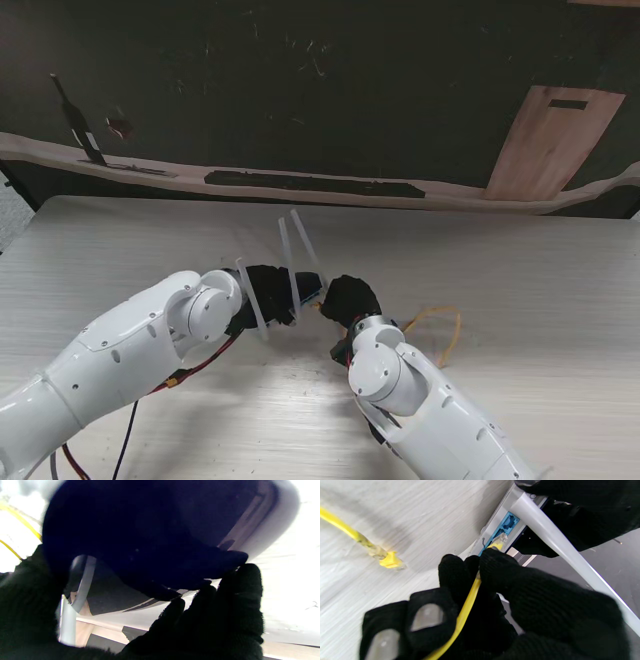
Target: Untangle the Ethernet cable and plug it into the router
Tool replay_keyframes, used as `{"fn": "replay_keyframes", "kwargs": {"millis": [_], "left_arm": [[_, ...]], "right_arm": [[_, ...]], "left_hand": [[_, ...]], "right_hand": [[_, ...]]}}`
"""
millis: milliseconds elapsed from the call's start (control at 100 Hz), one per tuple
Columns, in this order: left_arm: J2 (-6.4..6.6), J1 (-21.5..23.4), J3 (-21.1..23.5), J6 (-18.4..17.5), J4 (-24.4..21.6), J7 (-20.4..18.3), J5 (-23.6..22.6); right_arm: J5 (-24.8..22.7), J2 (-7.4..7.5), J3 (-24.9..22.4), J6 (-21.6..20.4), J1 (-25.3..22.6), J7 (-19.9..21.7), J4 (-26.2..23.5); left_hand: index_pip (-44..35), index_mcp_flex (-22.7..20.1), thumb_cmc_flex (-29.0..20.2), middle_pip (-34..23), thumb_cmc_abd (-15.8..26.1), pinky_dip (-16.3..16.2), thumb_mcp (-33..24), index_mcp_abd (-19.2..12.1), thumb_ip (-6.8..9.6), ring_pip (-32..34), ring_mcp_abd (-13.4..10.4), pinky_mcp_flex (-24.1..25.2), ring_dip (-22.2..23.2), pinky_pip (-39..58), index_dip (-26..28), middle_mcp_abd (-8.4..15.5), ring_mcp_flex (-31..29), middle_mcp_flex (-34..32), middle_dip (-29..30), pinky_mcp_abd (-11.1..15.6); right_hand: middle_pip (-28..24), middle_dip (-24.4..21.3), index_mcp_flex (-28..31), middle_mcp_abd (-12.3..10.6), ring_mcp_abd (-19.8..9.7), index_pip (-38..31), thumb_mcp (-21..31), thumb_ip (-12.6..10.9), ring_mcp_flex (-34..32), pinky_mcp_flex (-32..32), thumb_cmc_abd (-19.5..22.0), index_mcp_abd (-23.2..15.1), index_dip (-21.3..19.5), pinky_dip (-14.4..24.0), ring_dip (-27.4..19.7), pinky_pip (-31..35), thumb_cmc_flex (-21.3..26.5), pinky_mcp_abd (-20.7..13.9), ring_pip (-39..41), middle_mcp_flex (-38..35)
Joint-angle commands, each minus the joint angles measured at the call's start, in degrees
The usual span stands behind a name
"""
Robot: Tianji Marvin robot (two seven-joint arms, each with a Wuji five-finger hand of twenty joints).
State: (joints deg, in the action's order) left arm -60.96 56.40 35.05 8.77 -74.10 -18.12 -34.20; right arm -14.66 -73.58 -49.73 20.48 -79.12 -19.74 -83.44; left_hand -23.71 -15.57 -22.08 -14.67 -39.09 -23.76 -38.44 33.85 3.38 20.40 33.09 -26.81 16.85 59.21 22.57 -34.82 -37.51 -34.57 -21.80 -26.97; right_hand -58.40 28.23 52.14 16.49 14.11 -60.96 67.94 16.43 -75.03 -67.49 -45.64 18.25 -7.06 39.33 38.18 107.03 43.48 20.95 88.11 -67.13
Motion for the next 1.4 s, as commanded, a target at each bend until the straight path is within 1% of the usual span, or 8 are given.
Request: {"fn": "replay_keyframes", "kwargs": {"millis": [0,160,470,700,920,1150,1390], "left_arm": [[-0.36,1.42,-1.27,0.39,1.69,-2.79,0.93],[-0.11,1.29,-1.33,0.83,1.29,-3.99,1.41],[0.08,1.57,-1.11,2.14,0.66,-5.04,2.15],[0.13,1.47,-1.55,3.0,0.49,-5.56,2.7],[0.19,1.34,-1.87,3.9,0.3,-6.16,3.27],[0.1,0.97,-2.48,4.22,0.39,-6.58,4.4],[-0.13,0.41,-3.37,4.33,0.78,-6.55,5.21]], "right_arm": [[0.2,-0.87,0.3,0.49,0.27,-0.31,0.78],[-0.47,-1.58,1.04,0.78,1.26,-2.17,2.65],[-1.26,-2.51,1.56,1.33,2.16,-4.74,4.27],[0.77,-3.71,1.21,3.43,2.39,-6.5,4.83],[2.86,-4.95,0.65,4.42,2.49,-8.89,5.78],[3.4,-5.59,0.99,4.72,2.84,-9.91,6.76],[4.09,-5.58,1.23,3.95,2.64,-9.7,5.91]], "left_hand": [[-21.55,-7.09,-31.81,-17.15,8.0,-1.4,-17.43,-20.88,-1.6,14.88,-17.49,-0.89,5.57,1.58,4.79,22.15,-8.09,-8.68,-7.31,14.88],[-21.27,-6.93,-31.7,-17.05,8.43,-1.46,-17.08,-20.79,-1.56,14.95,-17.29,-0.4,5.51,1.48,4.66,22.08,-7.63,-8.32,-7.29,14.74],[-20.82,-6.9,-31.23,-17.06,8.88,-1.73,-16.38,-20.39,-1.47,15.27,-17.17,-0.1,5.35,1.66,4.44,21.58,-7.26,-8.24,-7.23,14.57],[-20.47,-6.98,-31.12,-17.03,9.22,-1.91,-15.94,-20.2,-1.35,15.38,-16.82,-0.05,5.22,1.79,4.25,21.25,-7.2,-8.18,-7.13,14.31],[-20.28,-7.03,-31.03,-16.96,9.5,-2.01,-15.63,-20.1,-1.3,15.38,-16.75,0.09,5.14,1.79,4.14,21.11,-6.96,-7.98,-7.09,14.23],[-20.12,-7.23,-30.74,-17.1,9.91,-2.19,-15.55,-20.28,-0.86,15.42,-16.5,0.54,5.12,1.77,4.04,20.97,-6.73,-7.67,-6.93,13.95],[-20.1,-7.19,-30.88,-17.18,9.93,-2.31,-15.44,-20.23,-0.77,15.45,-16.49,0.59,5.13,1.82,4.04,21.02,-6.64,-7.64,-6.87,13.96]], "right_hand": [[-5.63,1.08,4.78,12.17,-0.38,-3.34,3.62,0.05,0.51,-1.36,0.27,1.8,-1.18,1.62,1.24,12.95,1.85,-9.63,5.09,-7.91],[-6.0,1.22,5.05,12.37,-0.86,-3.41,3.52,0.13,0.48,-1.5,0.23,2.45,-1.02,2.76,1.66,12.95,1.96,-10.12,5.71,-8.42],[-6.77,1.49,5.27,12.47,-1.93,-3.54,3.39,0.28,0.43,-1.75,0.24,2.93,-0.98,4.43,2.3,12.95,2.07,-11.18,6.69,-9.08],[-7.16,1.61,5.24,12.67,-2.28,-3.49,3.22,0.34,0.42,-1.83,0.28,3.42,-0.97,5.26,2.65,12.95,2.42,-11.57,7.21,-9.31],[-7.33,1.65,5.15,12.75,-2.35,-3.42,2.96,0.32,0.43,-1.85,0.56,3.8,-0.98,5.77,2.81,12.95,2.65,-11.67,7.36,-9.33],[-7.55,1.69,5.12,12.88,-2.48,-3.36,2.66,0.26,0.41,-1.86,0.64,4.17,-0.96,6.09,2.96,12.95,2.98,-11.72,7.55,-9.46],[-7.64,1.68,5.13,12.82,-2.51,-3.41,2.57,0.2,0.42,-1.88,0.72,4.02,-0.98,6.36,3.07,12.95,2.9,-11.72,7.64,-9.46]]}}
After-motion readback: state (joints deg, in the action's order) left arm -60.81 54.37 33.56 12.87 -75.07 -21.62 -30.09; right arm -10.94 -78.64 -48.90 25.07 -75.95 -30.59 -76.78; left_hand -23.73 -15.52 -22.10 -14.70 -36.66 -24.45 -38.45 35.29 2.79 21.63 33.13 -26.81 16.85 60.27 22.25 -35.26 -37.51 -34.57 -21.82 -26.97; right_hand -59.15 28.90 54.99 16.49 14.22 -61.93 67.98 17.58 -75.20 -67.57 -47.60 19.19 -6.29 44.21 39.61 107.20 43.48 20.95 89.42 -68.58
